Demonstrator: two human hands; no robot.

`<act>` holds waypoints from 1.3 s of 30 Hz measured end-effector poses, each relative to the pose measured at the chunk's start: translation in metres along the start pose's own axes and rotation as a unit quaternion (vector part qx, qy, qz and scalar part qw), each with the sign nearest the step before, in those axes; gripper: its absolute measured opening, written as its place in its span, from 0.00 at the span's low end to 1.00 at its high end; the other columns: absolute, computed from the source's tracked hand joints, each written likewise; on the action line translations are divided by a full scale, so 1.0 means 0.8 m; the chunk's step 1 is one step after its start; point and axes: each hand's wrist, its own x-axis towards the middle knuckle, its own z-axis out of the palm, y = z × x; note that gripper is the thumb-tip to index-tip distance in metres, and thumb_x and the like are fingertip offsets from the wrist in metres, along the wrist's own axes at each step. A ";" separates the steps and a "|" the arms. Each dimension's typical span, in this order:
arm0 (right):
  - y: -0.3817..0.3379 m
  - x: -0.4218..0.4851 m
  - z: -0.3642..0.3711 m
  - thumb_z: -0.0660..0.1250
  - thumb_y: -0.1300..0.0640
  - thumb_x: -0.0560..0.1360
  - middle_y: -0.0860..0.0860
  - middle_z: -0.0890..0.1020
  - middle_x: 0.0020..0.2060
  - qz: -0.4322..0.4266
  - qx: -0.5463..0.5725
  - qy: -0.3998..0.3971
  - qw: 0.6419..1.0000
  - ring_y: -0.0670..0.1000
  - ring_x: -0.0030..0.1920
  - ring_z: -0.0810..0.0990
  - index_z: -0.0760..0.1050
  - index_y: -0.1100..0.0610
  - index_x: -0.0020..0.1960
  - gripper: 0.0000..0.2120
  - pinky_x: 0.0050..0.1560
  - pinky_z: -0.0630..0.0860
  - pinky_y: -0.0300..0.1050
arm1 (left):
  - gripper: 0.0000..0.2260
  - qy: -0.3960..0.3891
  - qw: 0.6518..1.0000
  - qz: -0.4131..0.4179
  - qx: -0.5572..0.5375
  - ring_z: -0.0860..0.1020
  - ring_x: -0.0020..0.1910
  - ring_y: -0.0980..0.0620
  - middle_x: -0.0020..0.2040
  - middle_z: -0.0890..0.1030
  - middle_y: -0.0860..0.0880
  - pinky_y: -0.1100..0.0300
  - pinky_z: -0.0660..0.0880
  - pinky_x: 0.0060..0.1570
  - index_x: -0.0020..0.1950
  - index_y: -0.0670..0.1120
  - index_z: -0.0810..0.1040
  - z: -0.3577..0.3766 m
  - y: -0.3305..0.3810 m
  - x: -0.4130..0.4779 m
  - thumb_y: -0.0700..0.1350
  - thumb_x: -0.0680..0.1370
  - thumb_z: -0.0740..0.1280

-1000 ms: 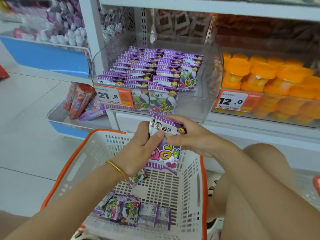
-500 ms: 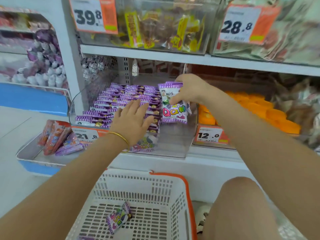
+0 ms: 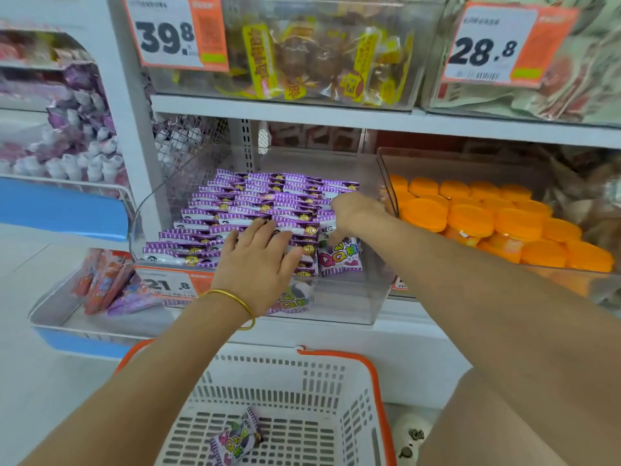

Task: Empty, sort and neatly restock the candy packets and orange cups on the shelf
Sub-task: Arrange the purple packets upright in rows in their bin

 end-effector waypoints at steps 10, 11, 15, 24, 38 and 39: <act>0.002 -0.029 0.002 0.69 0.57 0.75 0.62 0.69 0.65 -0.011 -0.073 0.061 0.995 0.62 0.63 0.72 0.63 0.62 0.68 0.25 0.58 0.72 0.52 | 0.27 0.146 0.974 0.065 -0.164 0.69 0.65 0.42 0.63 0.76 0.43 0.53 0.60 0.67 0.63 0.41 0.76 -0.013 -0.013 -0.011 0.57 0.78 0.48; 0.002 -0.044 -0.011 0.69 0.55 0.75 0.62 0.70 0.64 -0.024 -0.084 0.080 0.993 0.63 0.63 0.72 0.64 0.63 0.67 0.26 0.59 0.71 0.54 | 0.23 0.188 0.963 0.073 -0.177 0.71 0.63 0.43 0.61 0.77 0.43 0.56 0.61 0.65 0.61 0.40 0.77 -0.017 -0.017 -0.025 0.53 0.79 0.51; -0.006 -0.138 -0.029 0.69 0.52 0.75 0.61 0.73 0.58 -0.097 0.080 0.158 0.979 0.63 0.56 0.75 0.68 0.62 0.63 0.22 0.54 0.72 0.55 | 0.13 0.260 0.943 0.071 -0.194 0.72 0.55 0.45 0.54 0.78 0.43 0.61 0.63 0.57 0.55 0.38 0.78 0.000 -0.038 -0.114 0.42 0.79 0.56; -0.057 -0.185 0.129 0.65 0.71 0.65 0.59 0.79 0.50 -0.179 0.148 0.513 0.826 0.56 0.52 0.67 0.78 0.60 0.49 0.15 0.48 0.67 0.44 | 0.15 -0.028 0.995 -0.035 -0.089 0.79 0.46 0.40 0.50 0.81 0.44 0.52 0.78 0.40 0.49 0.42 0.80 0.167 -0.135 -0.238 0.42 0.73 0.55; -0.147 -0.161 0.484 0.64 0.60 0.77 0.56 0.65 0.69 -0.275 0.048 -0.250 0.927 0.60 0.69 0.63 0.64 0.57 0.71 0.24 0.64 0.69 0.55 | 0.25 -0.385 0.821 -0.402 -0.126 0.62 0.69 0.37 0.73 0.58 0.39 0.47 0.66 0.66 0.74 0.50 0.59 0.330 -0.199 -0.317 0.48 0.79 0.63; -0.151 -0.154 0.500 0.65 0.59 0.77 0.57 0.63 0.71 -0.277 0.029 -0.282 0.918 0.61 0.71 0.61 0.61 0.57 0.73 0.27 0.66 0.68 0.56 | 0.27 -0.403 0.808 -0.410 -0.126 0.60 0.70 0.36 0.73 0.57 0.38 0.45 0.65 0.67 0.75 0.50 0.57 0.340 -0.202 -0.321 0.50 0.78 0.63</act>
